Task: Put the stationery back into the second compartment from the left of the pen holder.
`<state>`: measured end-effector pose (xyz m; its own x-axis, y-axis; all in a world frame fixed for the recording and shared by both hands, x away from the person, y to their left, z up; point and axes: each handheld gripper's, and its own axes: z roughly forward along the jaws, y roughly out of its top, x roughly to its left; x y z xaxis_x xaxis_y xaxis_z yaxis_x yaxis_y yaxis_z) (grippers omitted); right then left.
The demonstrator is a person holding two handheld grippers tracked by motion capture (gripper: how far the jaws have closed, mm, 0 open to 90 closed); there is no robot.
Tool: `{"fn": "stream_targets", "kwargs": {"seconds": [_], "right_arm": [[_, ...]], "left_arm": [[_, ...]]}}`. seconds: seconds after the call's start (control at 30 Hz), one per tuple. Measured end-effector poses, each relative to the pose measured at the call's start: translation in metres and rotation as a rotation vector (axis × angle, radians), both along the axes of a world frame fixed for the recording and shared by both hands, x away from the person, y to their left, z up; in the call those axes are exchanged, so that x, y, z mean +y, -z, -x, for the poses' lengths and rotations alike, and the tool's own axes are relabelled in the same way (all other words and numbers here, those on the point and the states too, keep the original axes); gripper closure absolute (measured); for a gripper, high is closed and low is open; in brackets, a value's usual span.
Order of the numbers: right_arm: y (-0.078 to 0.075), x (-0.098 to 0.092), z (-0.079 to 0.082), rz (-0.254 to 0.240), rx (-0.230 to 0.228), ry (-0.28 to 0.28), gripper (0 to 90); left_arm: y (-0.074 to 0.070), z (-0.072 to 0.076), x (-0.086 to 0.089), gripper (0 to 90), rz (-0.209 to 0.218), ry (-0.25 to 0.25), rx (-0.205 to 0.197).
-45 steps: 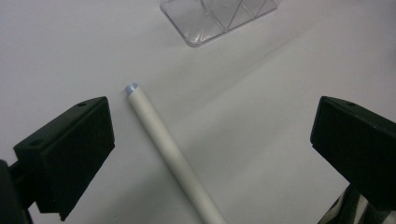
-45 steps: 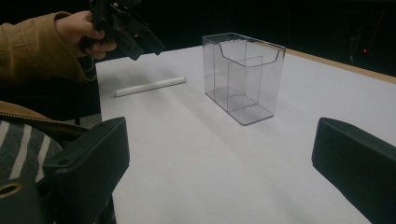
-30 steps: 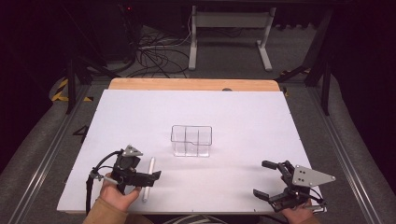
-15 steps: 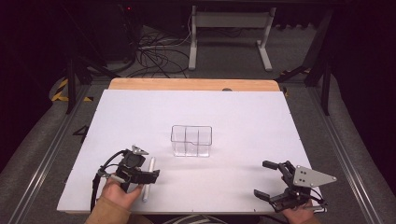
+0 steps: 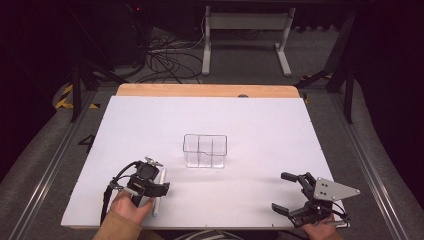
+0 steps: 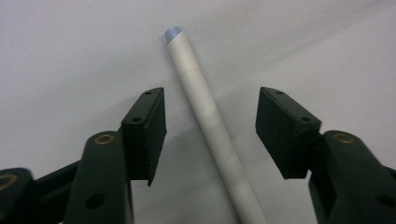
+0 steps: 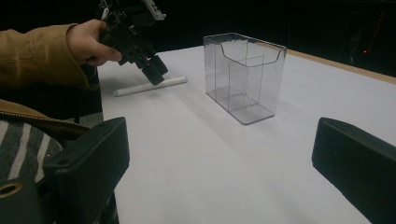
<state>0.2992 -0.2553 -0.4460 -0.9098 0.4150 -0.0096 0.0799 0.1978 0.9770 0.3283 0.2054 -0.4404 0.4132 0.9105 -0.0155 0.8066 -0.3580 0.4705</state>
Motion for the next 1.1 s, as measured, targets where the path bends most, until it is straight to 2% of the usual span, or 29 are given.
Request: {"fn": "stream_targets", "kwargs": {"seconds": [0.13,0.23,0.33,0.43,0.6,0.8,1.1], "right_arm": [[0.000,0.000,0.000,-0.001,0.004,-0.001,4.6],[0.000,-0.001,-0.001,-0.008,0.005,-0.004,4.6],[0.000,-0.001,0.000,-0.008,0.004,-0.005,4.7],[0.000,-0.001,0.000,-0.009,0.003,-0.008,4.7],[0.000,-0.002,0.000,-0.010,0.003,-0.009,4.7],[0.000,-0.001,0.001,-0.007,0.000,-0.010,4.7],[-0.001,0.000,0.001,-0.005,-0.003,-0.013,4.8]], "left_arm": [[-0.001,0.001,-0.002,49.7,-0.009,-0.005,0.004],[-0.002,0.002,-0.001,53.2,0.003,-0.010,0.004],[-0.002,0.002,-0.003,55.2,-0.001,-0.025,0.021],[-0.001,0.003,-0.005,57.1,-0.001,-0.027,0.018],[0.002,0.002,-0.008,64.6,-0.018,-0.036,0.032],[0.006,0.000,-0.009,69.5,-0.045,-0.045,0.038],[0.008,0.000,-0.008,77.7,-0.039,-0.064,0.039]]}}
